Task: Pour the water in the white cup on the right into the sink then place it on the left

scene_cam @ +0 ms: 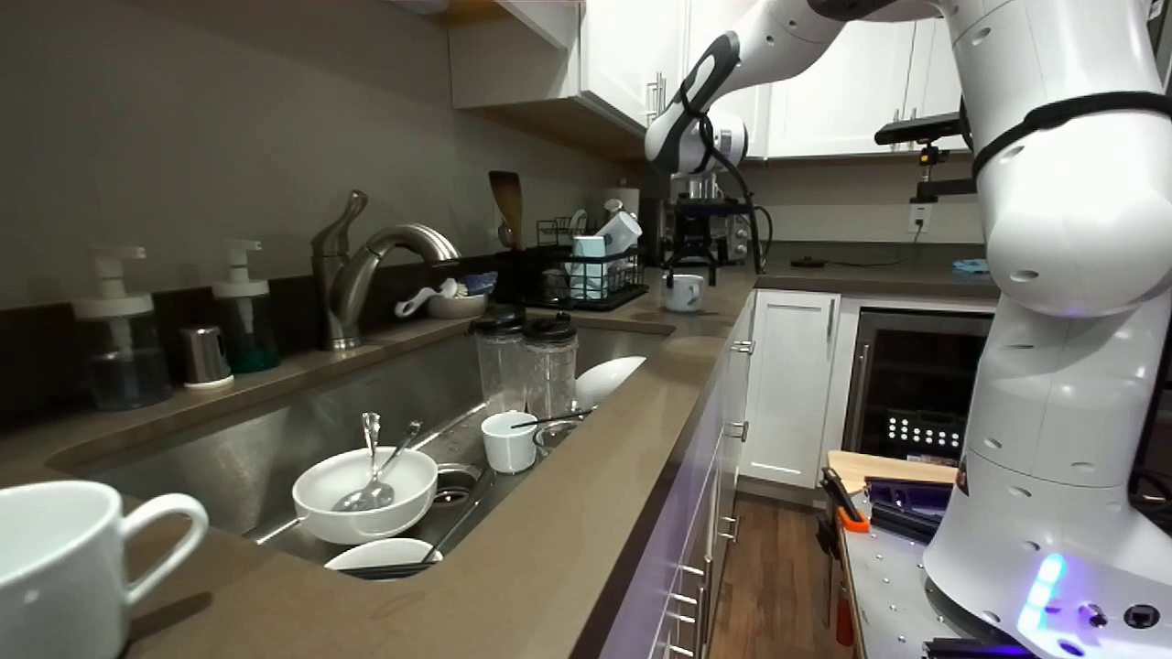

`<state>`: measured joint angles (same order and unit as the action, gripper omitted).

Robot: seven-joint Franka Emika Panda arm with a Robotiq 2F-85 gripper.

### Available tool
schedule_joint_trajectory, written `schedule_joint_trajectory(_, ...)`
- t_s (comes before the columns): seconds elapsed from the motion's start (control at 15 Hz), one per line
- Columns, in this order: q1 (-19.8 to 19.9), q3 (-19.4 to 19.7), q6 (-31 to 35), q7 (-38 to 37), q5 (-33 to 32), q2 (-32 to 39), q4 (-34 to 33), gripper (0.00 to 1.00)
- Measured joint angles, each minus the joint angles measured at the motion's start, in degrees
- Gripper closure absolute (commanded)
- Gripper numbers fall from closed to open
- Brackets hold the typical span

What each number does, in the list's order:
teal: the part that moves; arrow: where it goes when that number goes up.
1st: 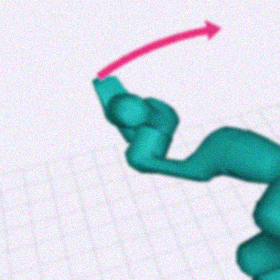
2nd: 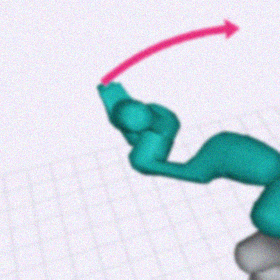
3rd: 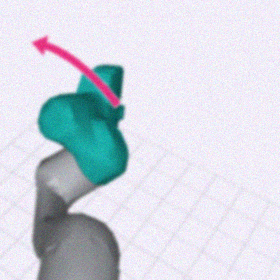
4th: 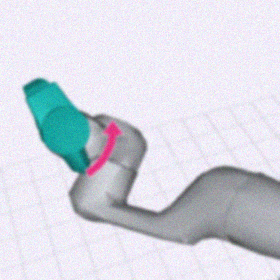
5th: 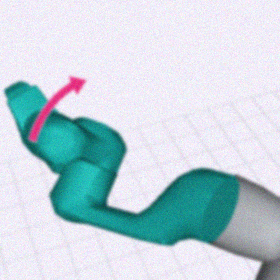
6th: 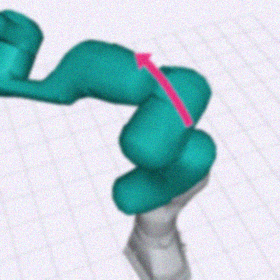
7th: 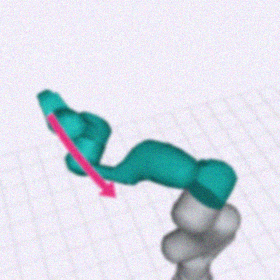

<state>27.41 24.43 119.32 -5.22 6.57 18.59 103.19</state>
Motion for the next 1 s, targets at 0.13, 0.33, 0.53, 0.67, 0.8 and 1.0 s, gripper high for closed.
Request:
schedule_joint_trajectory(0.13, 0.5, -0.4, 0.0, 0.6, 0.9, 0.8, -0.8, 0.0)
schedule_joint_trajectory(0.33, 1.0, -0.7, 0.0, 0.8, 1.1, 1.3, -1.2, 0.0)
schedule_joint_trajectory(0.53, 1.0, -0.7, 0.0, 0.8, 1.1, 1.3, -1.3, 0.0)
schedule_joint_trajectory(0.67, 1.0, -0.8, 0.0, 0.8, 1.0, 1.4, -1.2, 0.0)
schedule_joint_trajectory(0.8, 1.0, -0.9, 0.0, 0.8, 1.0, 1.4, -0.8, 0.0)
schedule_joint_trajectory(1.0, 0.9, -1.1, 0.5, 0.8, 1.0, 1.8, -0.1, 0.0)
